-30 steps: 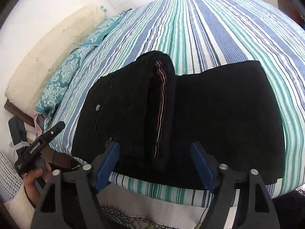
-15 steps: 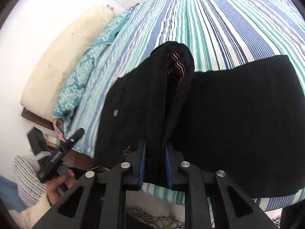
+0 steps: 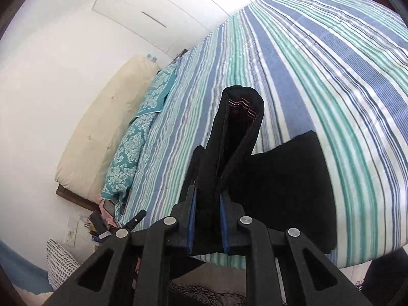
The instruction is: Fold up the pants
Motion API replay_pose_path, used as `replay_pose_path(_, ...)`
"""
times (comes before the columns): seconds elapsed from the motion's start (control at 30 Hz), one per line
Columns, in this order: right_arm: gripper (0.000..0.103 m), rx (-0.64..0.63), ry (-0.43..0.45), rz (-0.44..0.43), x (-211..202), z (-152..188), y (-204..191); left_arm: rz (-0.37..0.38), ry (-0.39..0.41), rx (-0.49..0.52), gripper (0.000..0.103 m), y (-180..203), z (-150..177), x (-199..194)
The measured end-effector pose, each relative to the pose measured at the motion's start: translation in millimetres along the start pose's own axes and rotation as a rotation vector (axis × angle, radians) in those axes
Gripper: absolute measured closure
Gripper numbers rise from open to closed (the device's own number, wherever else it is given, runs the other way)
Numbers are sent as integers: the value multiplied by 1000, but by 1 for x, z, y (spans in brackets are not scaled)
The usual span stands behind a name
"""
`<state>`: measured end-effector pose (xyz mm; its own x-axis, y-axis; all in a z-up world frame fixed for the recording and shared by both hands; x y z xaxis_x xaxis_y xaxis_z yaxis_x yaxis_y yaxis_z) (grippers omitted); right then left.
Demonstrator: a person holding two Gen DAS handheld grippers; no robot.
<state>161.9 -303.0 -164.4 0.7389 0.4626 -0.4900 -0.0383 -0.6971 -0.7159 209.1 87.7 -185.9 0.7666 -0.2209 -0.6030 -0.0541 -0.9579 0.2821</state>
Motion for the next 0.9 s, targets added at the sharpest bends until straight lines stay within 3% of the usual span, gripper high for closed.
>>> replay_pose_path(0.1,86,40,-26,76,8,11,43,14,-9,37,20,11,2,2)
replay_pose_path(0.23,81,-15,-61,209,25,36,80,37,-25,119,20,34,7,3)
replay_pose_path(0.3,60,-33,-25,249,20,39,85,58,-34,171,20,52,11,2)
replay_pose_path(0.33,55,-55,-11,273,17,39,83,77,-31,195,19,61,12,0)
replay_pose_path(0.43,51,-195,33,359,2,30,64,154,-22,273,16,98,16,0)
replay_pose_path(0.53,51,-374,103,315,-8,24,21,216,-58,341,16,134,26,12)
replay_pose_path(0.67,51,-485,58,150,21,37,-20,197,-213,441,15,159,61,43)
replay_pose_path(0.73,51,-484,-5,159,43,51,-13,183,-203,498,14,160,74,40)
replay_pose_path(0.8,63,-447,-86,268,62,64,15,196,-225,525,10,161,73,32)
replay_pose_path(0.9,64,-366,-18,226,50,69,36,237,-252,480,10,157,57,24)
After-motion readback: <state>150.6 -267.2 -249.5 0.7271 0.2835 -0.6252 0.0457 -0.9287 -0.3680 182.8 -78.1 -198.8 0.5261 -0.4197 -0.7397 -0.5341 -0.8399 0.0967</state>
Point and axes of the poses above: each gripper's, at about its wrist camera, not at the fingertips, and x roughly the way its jaws point, y to its right, z to its underside, the point moved 2 cm from there along x, roughly the way its jaws point, and after that the axes turned 9 degrees about y, right-handed, at the moved point
